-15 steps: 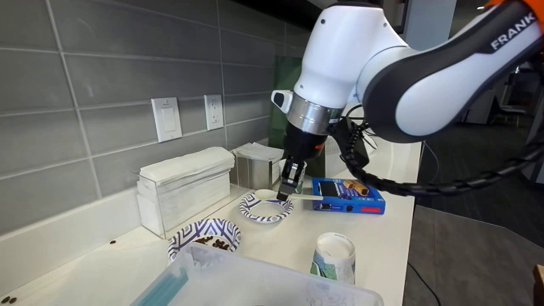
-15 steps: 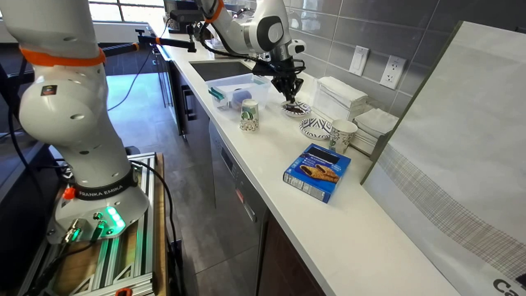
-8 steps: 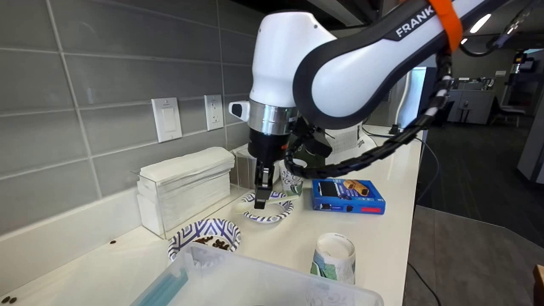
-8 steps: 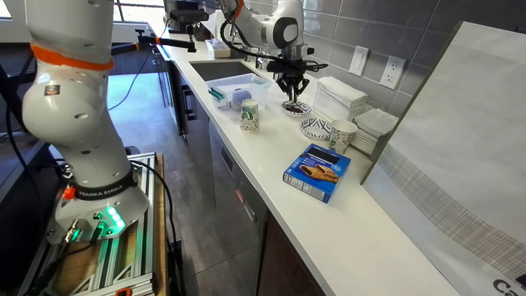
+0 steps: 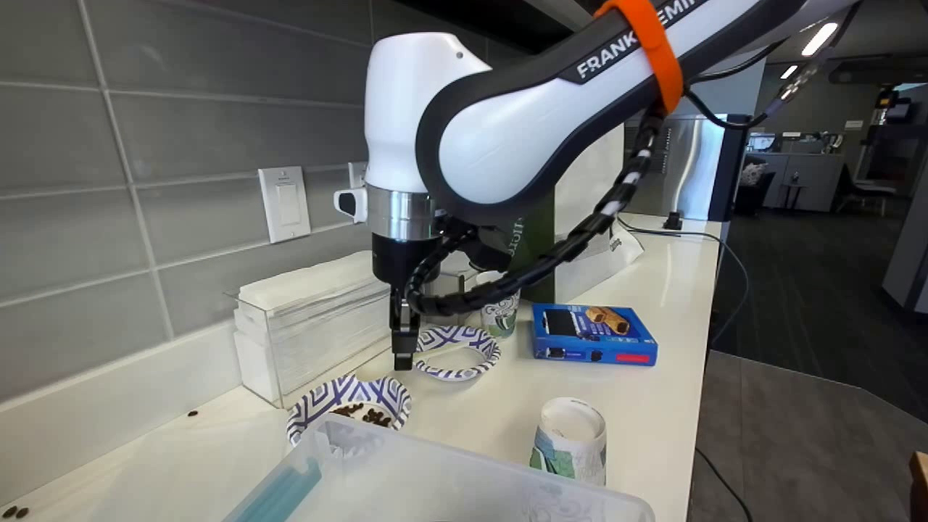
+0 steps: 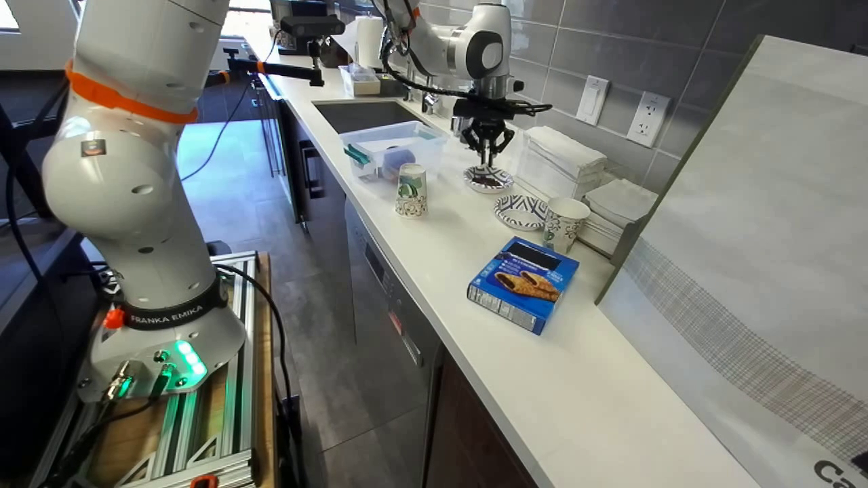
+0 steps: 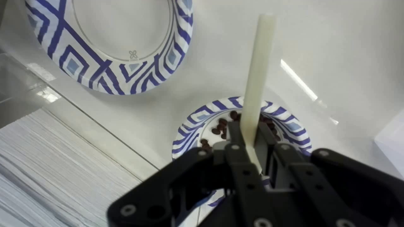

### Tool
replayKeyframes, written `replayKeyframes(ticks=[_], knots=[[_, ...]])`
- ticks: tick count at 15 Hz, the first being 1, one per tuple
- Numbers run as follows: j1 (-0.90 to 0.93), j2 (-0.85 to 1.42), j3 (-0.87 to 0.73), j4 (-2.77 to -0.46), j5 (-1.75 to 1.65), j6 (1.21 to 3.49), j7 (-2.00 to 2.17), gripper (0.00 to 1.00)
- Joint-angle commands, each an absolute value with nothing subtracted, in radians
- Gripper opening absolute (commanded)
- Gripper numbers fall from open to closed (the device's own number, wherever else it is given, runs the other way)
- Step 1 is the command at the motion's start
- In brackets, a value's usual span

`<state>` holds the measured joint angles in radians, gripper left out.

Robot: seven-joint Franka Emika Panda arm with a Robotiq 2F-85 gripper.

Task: Transfer a spoonful of contents from the left bowl to the right bowl

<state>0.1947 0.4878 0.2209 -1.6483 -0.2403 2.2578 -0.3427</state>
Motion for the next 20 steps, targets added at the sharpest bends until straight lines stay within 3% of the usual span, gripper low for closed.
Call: replayKeyframes(ticks=[1, 3, 4, 7, 8, 20], knots=[[0.213, 0.575, 0.208, -1.551, -0.231, 2.218, -0.362, 0.04], [0.219, 0.605, 0.201, -1.526, -0.234, 2.24, -0.339, 0.04], [0.212, 0.559, 0.205, -1.584, -0.232, 2.254, -0.345, 0.16], [0.214, 0.588, 0.202, -1.553, -0.232, 2.254, -0.345, 0.16], [0.214, 0.59, 0.202, -1.548, -0.232, 2.254, -0.345, 0.04], [0.337, 0.711, 0.125, -1.429, -0.498, 2.225, -0.415, 0.04]])
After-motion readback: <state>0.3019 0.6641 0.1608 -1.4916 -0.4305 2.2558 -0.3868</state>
